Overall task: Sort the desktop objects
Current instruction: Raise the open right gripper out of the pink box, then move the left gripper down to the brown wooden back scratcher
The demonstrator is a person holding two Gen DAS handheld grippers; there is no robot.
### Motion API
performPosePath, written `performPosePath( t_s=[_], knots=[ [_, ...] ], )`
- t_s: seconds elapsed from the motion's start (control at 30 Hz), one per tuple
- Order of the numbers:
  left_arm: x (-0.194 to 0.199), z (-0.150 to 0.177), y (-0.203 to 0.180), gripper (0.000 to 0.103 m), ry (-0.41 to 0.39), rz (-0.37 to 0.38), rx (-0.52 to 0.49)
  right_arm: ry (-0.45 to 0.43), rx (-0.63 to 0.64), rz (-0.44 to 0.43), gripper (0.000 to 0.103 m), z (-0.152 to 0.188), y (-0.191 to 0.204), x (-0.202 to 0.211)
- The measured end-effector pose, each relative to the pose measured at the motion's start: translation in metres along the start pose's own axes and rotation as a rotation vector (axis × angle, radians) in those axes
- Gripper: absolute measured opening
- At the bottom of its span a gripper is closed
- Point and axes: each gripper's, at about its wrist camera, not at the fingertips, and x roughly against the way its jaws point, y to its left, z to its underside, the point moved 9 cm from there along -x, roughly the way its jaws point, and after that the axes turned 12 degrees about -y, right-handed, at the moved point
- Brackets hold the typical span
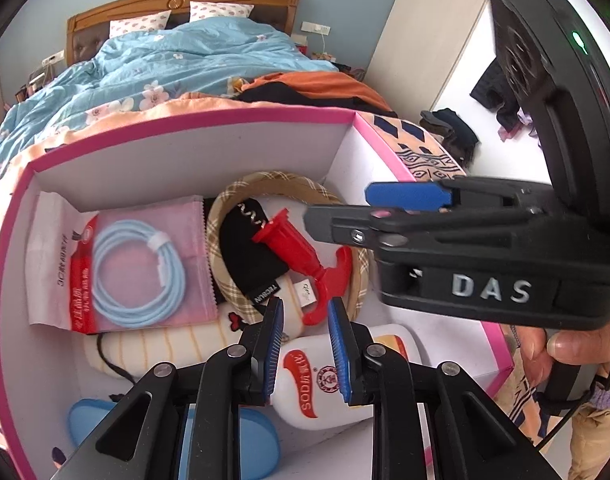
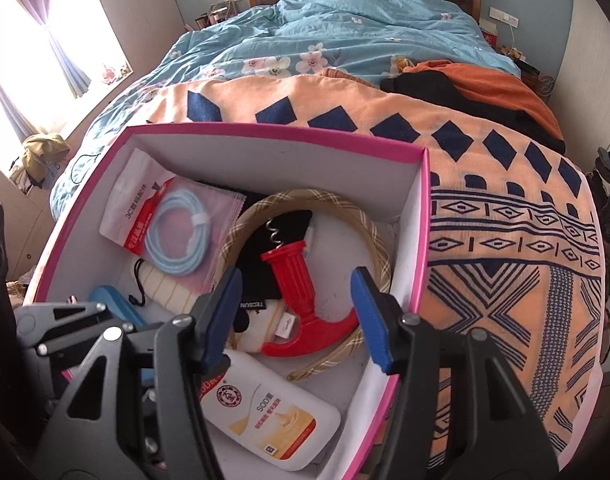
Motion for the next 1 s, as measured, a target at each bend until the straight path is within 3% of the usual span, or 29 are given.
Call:
performPosePath(
  t_s=[0.13,0.33,0.53,0.8,1.0],
  knots=[
    [0.008,-0.001,0.003,0.027,-0.023,0.0,0.001,-0.041,-0.021,-0.037,0.059,0.003,0.002,0.01],
    [0.034,-0.003,-0.001,0.056,-0.117,-0.04,-0.054,-0.104,-0.054,-0.112,0.059,0.012,0.009,0.029],
    [0.068,-0.002,-0.006,0.076,-0.22,-0.072,-0.079,-0.206,-0.051,-0.181,0.059,0.022,0.026,0.066],
    [0.121,0.025,-0.016,0.082,-0.317,-0.127,-0.184,-0.291,0.07,-0.274,0.059,0.052,0.064,0.124],
    [0.146,0.06,-0.017,0.082,-0.312,-0.121,-0.189,-0.307,0.138,-0.35,0.059,0.09,0.087,0.156]
  ],
)
